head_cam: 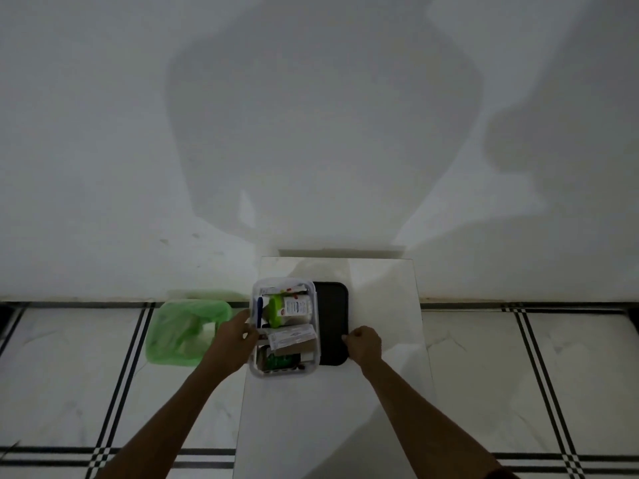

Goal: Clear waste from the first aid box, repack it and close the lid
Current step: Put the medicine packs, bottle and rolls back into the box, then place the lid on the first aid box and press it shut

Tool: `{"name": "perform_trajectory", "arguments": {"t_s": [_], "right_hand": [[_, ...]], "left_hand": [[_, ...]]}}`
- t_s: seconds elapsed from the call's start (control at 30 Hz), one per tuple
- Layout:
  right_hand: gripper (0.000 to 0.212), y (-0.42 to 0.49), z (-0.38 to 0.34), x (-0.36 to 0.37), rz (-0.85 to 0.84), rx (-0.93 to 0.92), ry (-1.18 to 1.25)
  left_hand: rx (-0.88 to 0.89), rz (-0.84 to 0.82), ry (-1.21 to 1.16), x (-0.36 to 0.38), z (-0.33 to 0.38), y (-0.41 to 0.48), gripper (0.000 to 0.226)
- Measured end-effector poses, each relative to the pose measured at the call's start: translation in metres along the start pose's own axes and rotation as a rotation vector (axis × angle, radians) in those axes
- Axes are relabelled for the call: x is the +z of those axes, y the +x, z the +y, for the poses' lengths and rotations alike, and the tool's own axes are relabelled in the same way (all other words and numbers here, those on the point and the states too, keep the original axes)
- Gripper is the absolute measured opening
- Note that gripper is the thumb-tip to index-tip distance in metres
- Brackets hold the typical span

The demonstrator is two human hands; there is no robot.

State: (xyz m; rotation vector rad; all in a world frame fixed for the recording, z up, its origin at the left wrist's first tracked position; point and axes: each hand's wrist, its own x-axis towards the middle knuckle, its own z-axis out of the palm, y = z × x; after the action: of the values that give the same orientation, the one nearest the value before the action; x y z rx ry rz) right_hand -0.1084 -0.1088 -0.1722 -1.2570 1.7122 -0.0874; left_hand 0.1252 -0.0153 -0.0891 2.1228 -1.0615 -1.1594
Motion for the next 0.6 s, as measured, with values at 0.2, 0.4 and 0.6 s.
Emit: {"name": "perform_trajectory", "arguments": {"t_s": [0.2, 0.4, 0.6], "right_hand": [[0.011, -0.024, -0.011, -0.057, 0.027, -0.059, 0.299], [0.03, -0.058, -0.051, -0.092, 0.081, -0.266, 0.211], [0.021, -0.088, -0.083, -0.052, 0.172, -0.591, -0.09]], "left_hand": [[0.023, -0.026, -0.06, 0.02, 0.009, 0.001, 0.027], [0.066, -0.09, -0.072, 0.045, 0.019, 0.01, 0.026], [0.023, -0.139, -0.129, 0.061, 0.022, 0.016, 0.032]]}}
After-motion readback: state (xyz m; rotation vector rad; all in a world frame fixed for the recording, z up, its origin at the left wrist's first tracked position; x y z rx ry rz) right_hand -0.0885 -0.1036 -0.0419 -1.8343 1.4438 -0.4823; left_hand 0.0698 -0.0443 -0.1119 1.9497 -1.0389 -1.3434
